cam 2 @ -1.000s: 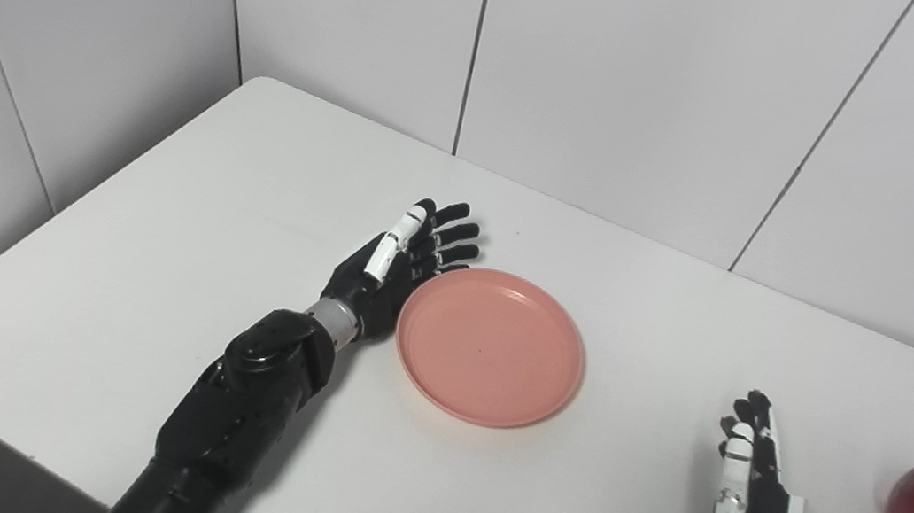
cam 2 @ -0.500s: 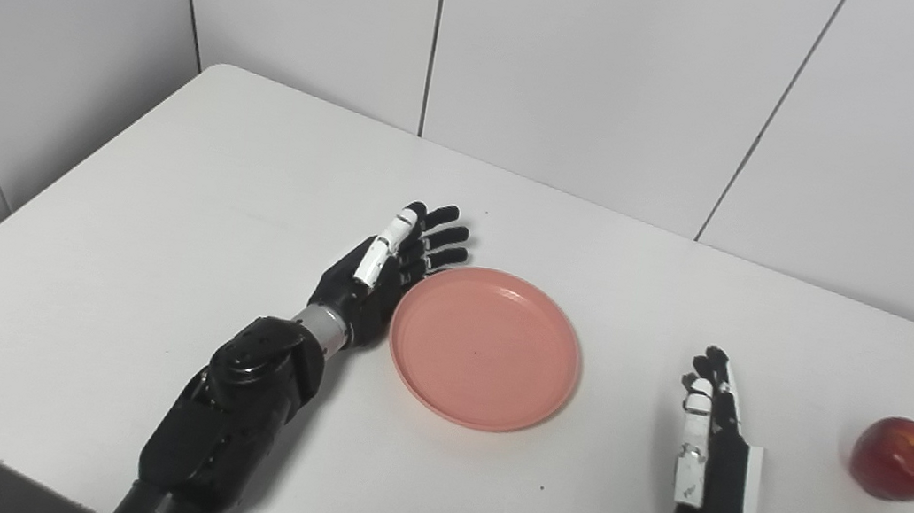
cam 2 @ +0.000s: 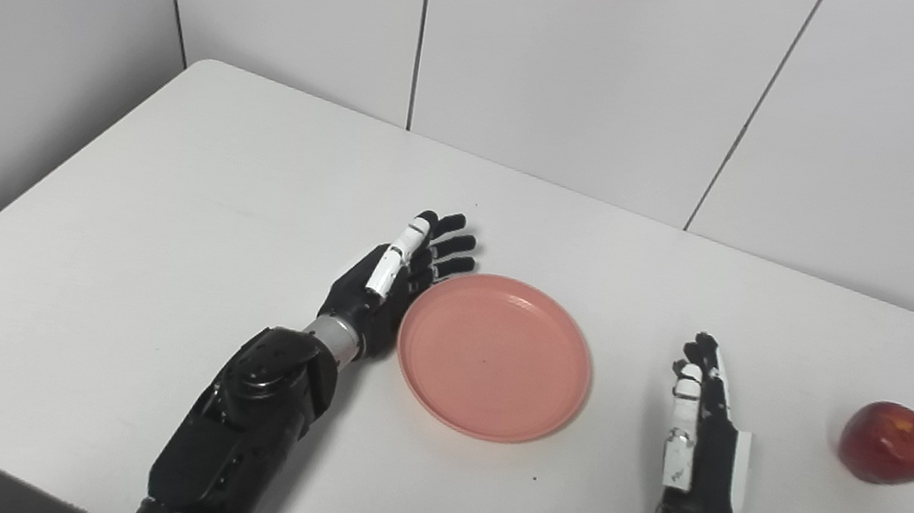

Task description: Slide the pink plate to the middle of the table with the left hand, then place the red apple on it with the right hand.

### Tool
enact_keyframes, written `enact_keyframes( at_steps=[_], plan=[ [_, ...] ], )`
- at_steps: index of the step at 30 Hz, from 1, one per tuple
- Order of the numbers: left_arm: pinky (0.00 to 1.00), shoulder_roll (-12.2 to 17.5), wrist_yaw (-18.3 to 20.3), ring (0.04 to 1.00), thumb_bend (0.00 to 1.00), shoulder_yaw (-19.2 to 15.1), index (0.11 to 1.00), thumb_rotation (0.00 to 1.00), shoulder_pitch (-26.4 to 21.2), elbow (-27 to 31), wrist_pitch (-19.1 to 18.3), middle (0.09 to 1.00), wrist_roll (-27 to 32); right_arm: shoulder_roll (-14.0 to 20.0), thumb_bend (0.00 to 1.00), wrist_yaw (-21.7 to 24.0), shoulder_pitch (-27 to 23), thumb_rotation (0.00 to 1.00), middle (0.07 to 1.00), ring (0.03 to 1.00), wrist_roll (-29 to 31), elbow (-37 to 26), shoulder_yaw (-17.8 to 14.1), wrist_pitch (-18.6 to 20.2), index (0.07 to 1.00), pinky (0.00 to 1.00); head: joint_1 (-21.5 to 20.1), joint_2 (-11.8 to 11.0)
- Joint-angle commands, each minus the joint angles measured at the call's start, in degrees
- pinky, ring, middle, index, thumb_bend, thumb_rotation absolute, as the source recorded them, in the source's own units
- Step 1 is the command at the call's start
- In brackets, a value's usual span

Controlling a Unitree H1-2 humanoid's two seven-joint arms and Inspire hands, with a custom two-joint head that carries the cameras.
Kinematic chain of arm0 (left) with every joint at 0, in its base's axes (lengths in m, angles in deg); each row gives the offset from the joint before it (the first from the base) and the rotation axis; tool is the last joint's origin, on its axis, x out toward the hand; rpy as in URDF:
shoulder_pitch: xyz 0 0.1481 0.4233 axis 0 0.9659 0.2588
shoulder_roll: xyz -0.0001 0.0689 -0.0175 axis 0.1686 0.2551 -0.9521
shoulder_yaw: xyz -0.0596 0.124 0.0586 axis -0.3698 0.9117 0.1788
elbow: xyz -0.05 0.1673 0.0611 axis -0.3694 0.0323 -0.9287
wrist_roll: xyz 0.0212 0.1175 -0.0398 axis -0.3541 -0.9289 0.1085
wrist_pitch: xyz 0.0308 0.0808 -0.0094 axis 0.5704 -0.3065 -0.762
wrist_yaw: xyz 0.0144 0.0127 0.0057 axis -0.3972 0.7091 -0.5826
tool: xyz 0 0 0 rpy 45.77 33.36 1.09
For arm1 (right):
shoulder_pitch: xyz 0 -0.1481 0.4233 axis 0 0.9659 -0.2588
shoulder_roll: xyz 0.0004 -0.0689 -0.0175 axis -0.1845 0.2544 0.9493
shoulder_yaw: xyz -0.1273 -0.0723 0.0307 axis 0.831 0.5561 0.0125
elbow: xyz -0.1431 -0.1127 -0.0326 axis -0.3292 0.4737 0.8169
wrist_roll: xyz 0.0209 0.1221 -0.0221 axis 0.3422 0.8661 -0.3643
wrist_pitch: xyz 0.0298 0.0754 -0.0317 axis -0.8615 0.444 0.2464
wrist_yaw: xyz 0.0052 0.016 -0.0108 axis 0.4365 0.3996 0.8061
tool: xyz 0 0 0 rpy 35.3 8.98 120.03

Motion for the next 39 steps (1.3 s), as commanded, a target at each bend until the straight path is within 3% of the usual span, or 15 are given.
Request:
enact_keyframes(
  at_steps=[1, 16, 22, 27, 33, 34, 35, 39],
  plan=[
    [0.86, -0.59, 0.04, 0.875, 0.35, 1.19, 0.882, 1.00, 0.12, 0.44, -1.93, 0.887, -0.62, -0.66, 0.15, -0.66, -2.20, 1.00, 0.900, 0.886, -0.82, -2.13, 0.42, 0.02, 0.902, 0.89, -0.30, 0.09],
    [0.88, 0.26, 1.56, 0.886, 0.35, 2.78, 0.885, 1.00, 0.52, 0.95, -1.16, 0.895, -1.87, -2.35, 0.12, -1.34, -2.58, 1.00, 0.903, 0.888, -1.12, -2.97, 0.56, 2.74, 0.901, 0.90, -2.40, 0.34],
    [0.89, 0.42, 1.00, 0.895, 0.36, 2.19, 0.890, 1.00, 0.70, 1.43, -0.96, 0.904, -2.70, -2.42, 0.13, -1.54, -2.50, 1.00, 0.902, 0.891, -1.82, -2.58, 0.81, 2.02, 0.902, 0.89, -3.65, 0.54],
    [0.90, 1.32, 1.59, 0.901, 0.36, 1.45, 0.895, 1.00, 1.04, 2.09, 0.06, 0.907, -3.01, -2.43, 0.16, -1.94, -2.78, 0.99, 0.903, 0.888, -2.66, -1.69, 0.99, 1.59, 0.902, 0.89, -8.64, 1.28],
    [0.89, 2.75, 2.92, 0.887, 0.36, 0.22, 0.886, 1.00, 1.82, 2.57, 3.11, 0.898, -2.94, -1.81, 0.16, -2.16, -3.33, 0.98, 0.906, 0.887, -4.25, -1.86, 1.47, 2.28, 0.905, 0.87, -10.53, 1.38],
    [0.89, 3.03, 3.21, 0.883, 0.36, -0.09, 0.884, 1.00, 1.88, 2.29, 3.79, 0.896, -2.75, -1.52, 0.16, -2.02, -3.54, 0.99, 0.911, 0.890, -4.55, -1.86, 1.57, 2.44, 0.908, 0.86, -13.48, 1.21],
    [0.89, 3.24, 3.40, 0.882, 0.36, -0.39, 0.883, 1.00, 1.94, 2.01, 4.34, 0.896, -2.60, -1.05, 0.16, -1.87, -3.73, 1.00, 0.912, 0.891, -5.11, -1.77, 1.78, 2.49, 0.909, 0.86, -13.78, 1.15],
    [0.88, 3.60, 3.76, 0.874, 0.36, -1.66, 0.879, 1.00, 2.07, 1.06, 5.24, 0.889, -2.00, 1.08, 0.24, -1.75, -4.46, 1.00, 0.903, 0.870, -8.51, -1.83, 2.91, 3.29, 0.904, 0.81, -15.14, 0.89]
  ],
)
